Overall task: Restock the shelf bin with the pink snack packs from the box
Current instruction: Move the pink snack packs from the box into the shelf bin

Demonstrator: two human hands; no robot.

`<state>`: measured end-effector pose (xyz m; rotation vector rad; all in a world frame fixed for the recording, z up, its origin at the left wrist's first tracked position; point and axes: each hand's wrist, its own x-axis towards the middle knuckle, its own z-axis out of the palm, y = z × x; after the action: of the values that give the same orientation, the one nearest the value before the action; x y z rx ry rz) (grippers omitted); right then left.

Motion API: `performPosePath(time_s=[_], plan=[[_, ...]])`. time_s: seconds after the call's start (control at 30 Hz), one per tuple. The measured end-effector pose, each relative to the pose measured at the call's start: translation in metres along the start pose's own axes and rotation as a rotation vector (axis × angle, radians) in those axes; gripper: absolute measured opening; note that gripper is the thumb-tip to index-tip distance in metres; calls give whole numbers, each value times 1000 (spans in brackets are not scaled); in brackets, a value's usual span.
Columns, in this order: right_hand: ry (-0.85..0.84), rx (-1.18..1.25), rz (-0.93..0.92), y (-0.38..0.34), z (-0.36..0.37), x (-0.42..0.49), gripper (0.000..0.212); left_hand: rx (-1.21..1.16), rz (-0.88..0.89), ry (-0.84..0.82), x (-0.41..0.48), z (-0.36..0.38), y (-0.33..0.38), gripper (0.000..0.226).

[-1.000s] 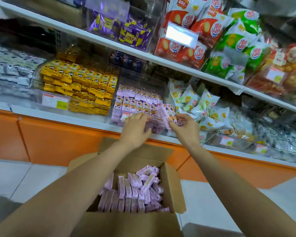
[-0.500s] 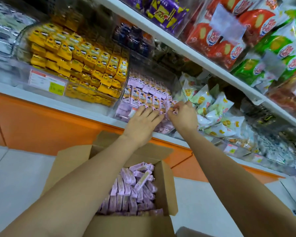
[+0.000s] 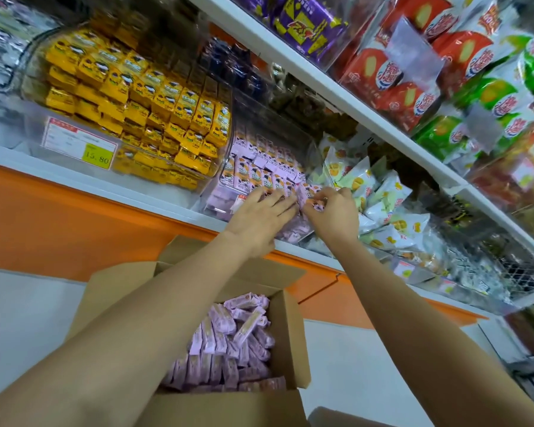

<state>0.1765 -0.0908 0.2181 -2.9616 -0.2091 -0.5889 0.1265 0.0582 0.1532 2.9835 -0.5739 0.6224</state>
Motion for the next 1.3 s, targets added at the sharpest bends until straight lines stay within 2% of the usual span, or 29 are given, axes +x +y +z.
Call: performPosePath(time_s=[0.17,0.4,0.57,0.7,0.83,0.9,0.97,1.07,1.13,1.2,1.3], plan=[[21,-5,15,1,3,3,33,-27,-29,-16,5,-2,2,54],[-18,20,-67,1,23,2,37,-77,-84,12,3,0,4,58],[27,-12,-218,16,25,-24,49,-77,-97,21,3,3,5,56],[-73,-19,-203,21,35,-36,61,-75,-104,30,3,3,6,55],[-161,-44,-178,18,34,-28,55,-73,-104,23,4,5,7,52],[-184,30,-174,18,32,-30,56,-89,-105,17,4,1,8,54],[-110,172,-204,21,31,-43,53,-154,-114,71,-2,-1,7,56],[114,412,-296,23,29,-77,33,-132,-82,264,-33,8,4,55],[147,486,-356,23,37,-104,27,-109,-114,367,-65,27,6,51],[14,488,-396,26,58,-128,26,-122,-201,372,-101,51,11,50],[-337,465,-338,39,112,-159,29,-128,-341,99,-150,95,13,54]])
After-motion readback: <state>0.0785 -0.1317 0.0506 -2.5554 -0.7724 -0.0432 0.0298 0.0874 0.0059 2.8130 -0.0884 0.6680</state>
